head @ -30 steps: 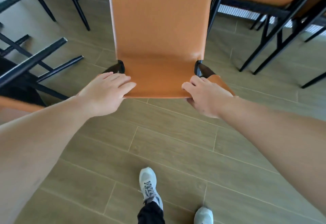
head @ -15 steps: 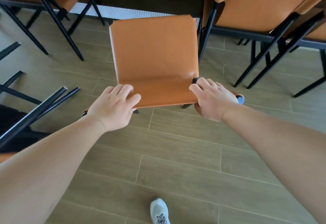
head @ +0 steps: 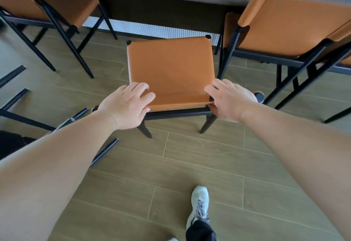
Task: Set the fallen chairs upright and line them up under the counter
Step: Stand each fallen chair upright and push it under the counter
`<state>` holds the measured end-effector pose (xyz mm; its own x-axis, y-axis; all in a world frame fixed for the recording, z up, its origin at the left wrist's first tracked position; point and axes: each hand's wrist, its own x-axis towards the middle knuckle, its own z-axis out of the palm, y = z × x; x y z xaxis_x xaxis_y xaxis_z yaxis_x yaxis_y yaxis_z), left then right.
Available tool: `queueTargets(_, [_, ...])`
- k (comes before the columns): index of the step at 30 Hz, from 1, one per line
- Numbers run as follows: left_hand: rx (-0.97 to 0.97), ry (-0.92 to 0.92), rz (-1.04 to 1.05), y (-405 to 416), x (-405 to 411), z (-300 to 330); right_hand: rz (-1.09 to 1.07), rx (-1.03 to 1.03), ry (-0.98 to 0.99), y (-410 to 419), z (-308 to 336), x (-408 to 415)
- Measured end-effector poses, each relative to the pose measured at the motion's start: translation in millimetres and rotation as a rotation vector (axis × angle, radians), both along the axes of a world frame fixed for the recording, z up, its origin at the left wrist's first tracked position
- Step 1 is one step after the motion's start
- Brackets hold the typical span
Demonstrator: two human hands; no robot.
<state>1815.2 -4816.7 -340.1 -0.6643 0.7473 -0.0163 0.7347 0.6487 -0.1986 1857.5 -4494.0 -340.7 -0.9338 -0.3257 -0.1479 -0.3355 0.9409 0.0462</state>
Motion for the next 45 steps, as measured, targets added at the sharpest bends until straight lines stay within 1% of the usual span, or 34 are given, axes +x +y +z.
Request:
queueTargets(6, [-0.001,-0.064,0.028,7,-52,11,0.053,-0.002,-0.022,6,9,-55])
queueTargets(10, [-0.016,-0.063,0.047,10,-81,13,0.102,-0.001,-0.015,11,10,-86])
queueTargets(18, [-0.014,-0.096,0.056,15,-131,15,0.126,-0.014,-0.016,17,11,-135])
queueTargets(21, [0.000,-0.102,0.037,14,-140,13,0.137,-0.008,-0.022,18,9,-143])
queueTargets(26, [0.026,-0.107,-0.006,13,-144,13,0.132,-0.053,-0.028,20,10,-142])
queueTargets(29, [0.010,-0.181,0.037,15,-143,17,0.143,-0.086,-0.025,20,13,-143])
queueTargets(36, [-0.094,-0.216,0.064,16,-145,18,0.056,0.002,-0.153,12,17,-139])
queueTargets(39, [-0.081,-0.230,0.046,16,-155,26,0.039,0.037,-0.147,8,20,-144])
queueTargets(41, [-0.109,-0.225,0.034,17,-168,32,0.036,0.073,-0.126,8,26,-155])
queueTargets(43, [-0.138,-0.160,0.028,16,-184,37,0.027,0.109,-0.090,9,35,-170])
queueTargets(45, [-0.097,-0.127,0.044,15,-205,48,0.003,0.128,-0.044,8,46,-190])
